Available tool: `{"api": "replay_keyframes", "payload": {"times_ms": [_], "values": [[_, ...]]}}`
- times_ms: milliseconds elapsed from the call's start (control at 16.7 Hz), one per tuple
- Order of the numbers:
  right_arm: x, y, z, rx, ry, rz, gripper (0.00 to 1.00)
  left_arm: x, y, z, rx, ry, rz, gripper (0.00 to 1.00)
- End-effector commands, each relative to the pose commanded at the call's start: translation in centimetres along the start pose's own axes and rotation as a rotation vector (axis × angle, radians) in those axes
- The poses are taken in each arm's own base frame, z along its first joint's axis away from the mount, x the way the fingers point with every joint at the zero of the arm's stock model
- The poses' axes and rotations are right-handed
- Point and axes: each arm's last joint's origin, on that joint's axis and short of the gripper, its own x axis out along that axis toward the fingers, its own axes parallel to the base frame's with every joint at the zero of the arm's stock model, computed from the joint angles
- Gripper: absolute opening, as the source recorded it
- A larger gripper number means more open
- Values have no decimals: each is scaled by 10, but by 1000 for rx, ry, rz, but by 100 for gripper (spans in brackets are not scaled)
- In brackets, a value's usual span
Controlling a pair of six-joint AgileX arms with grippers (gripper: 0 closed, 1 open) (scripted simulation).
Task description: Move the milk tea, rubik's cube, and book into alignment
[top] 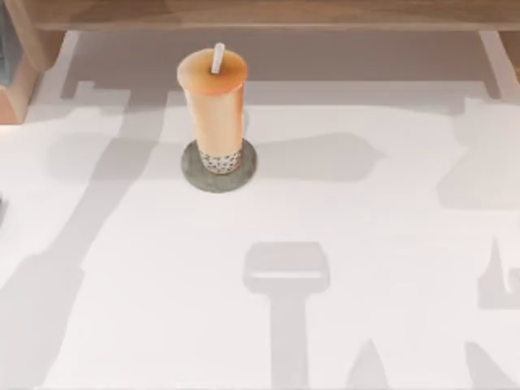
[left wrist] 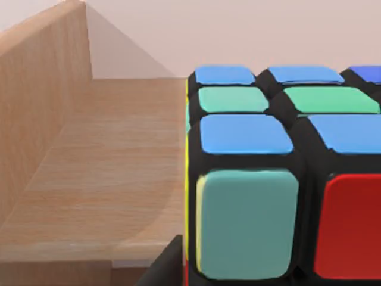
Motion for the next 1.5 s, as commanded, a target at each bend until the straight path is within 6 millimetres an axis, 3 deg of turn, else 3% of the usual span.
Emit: {"api": "replay_keyframes", "payload": {"times_ms": [540,780,960,1080,1320,1500], "values": [[0,0,0,0,0,0,100,2,0,-4,-5,-35,17,0],[0,0,0,0,0,0,100,9,-24,15,19,-120,-88,0],[0,0,0,0,0,0,100,29,-33,26,28,-162,-126,0],[0,0,0,0,0,0,100,51,-29,27,21,-156,-104,0],[0,0,0,0,0,0,100,95,0,7,-1,-66,7,0],[0,0,0,0,0,0,100,102,4,-2,-7,-32,23,0]]}}
